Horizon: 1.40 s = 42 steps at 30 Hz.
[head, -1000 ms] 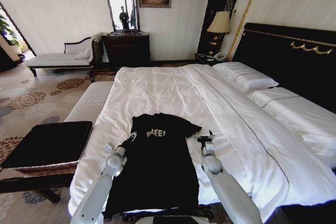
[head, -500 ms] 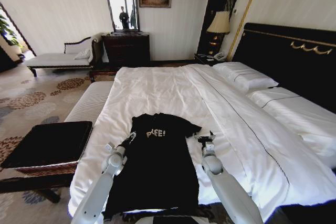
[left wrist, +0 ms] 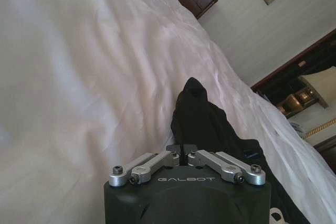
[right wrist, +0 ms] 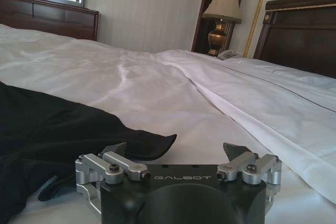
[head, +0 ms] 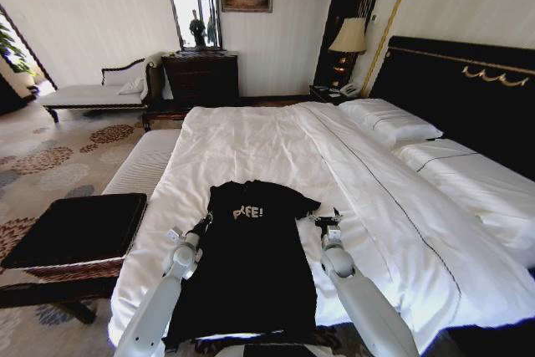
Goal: Fold the clothes on the bed and place them into the basket.
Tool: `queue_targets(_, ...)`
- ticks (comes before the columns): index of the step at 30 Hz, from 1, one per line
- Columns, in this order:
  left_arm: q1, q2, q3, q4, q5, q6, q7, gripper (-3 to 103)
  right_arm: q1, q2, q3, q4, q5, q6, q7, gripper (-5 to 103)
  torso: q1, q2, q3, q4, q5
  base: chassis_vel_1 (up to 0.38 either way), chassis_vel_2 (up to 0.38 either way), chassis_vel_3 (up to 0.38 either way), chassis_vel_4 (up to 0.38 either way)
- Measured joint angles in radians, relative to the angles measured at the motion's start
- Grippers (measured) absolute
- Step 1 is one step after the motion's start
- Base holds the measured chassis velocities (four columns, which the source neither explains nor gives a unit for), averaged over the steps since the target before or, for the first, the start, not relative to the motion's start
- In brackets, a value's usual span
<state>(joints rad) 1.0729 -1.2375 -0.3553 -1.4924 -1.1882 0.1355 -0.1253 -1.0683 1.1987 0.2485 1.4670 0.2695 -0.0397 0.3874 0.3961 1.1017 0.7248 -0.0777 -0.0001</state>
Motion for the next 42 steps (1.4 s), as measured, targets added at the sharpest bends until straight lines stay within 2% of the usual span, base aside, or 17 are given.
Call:
queue_targets(1,-0.005,0.000,0.000,0.002,0.001,-0.001,0.000,3,-0.002,0.000,0.001,0.000,-0.001,0.000,0.000,100,0.000,0.000,0.000,-0.0001,0.0000,0.000,0.000,0.000,0.000)
queue_targets(4,-0.012,0.001,0.000,0.002,0.002,-0.001,0.000,0,-0.004,-0.001,0.002,0.000,-0.001,0.000,0.000,100,0.000,0.000,0.000,-0.0002,0.0001,0.000,0.000,0.000,0.000)
queue_targets(11,-0.019,0.020,-0.003,-0.015,0.007,0.002,0.000,0,-0.008,0.000,0.005,0.002,-0.002,0.000,0.000,100,0.000,0.000,0.000,-0.0001,-0.0001,0.000,0.000,0.000,0.000)
queue_targets(20,-0.013,0.081,-0.077,-0.023,-0.008,0.017,-0.016,0,-0.005,0.003,0.004,0.002,-0.002,0.000,0.001,100,0.000,0.000,0.000,0.0000,0.0000,0.000,0.000,0.000,0.000)
queue_targets(28,-0.028,0.108,-0.128,0.031,-0.035,0.024,-0.015,0,-0.001,0.004,0.002,0.006,0.004,0.000,0.001,100,0.000,0.000,0.000,-0.0002,-0.0001,0.000,0.000,0.000,0.000)
queue_targets(42,-0.051,0.139,-0.164,0.097,-0.045,0.021,-0.002,0,-0.004,0.010,-0.004,0.019,0.016,-0.002,0.003,100,0.000,0.000,0.000,-0.0001,0.0000,0.000,0.000,0.000,0.000)
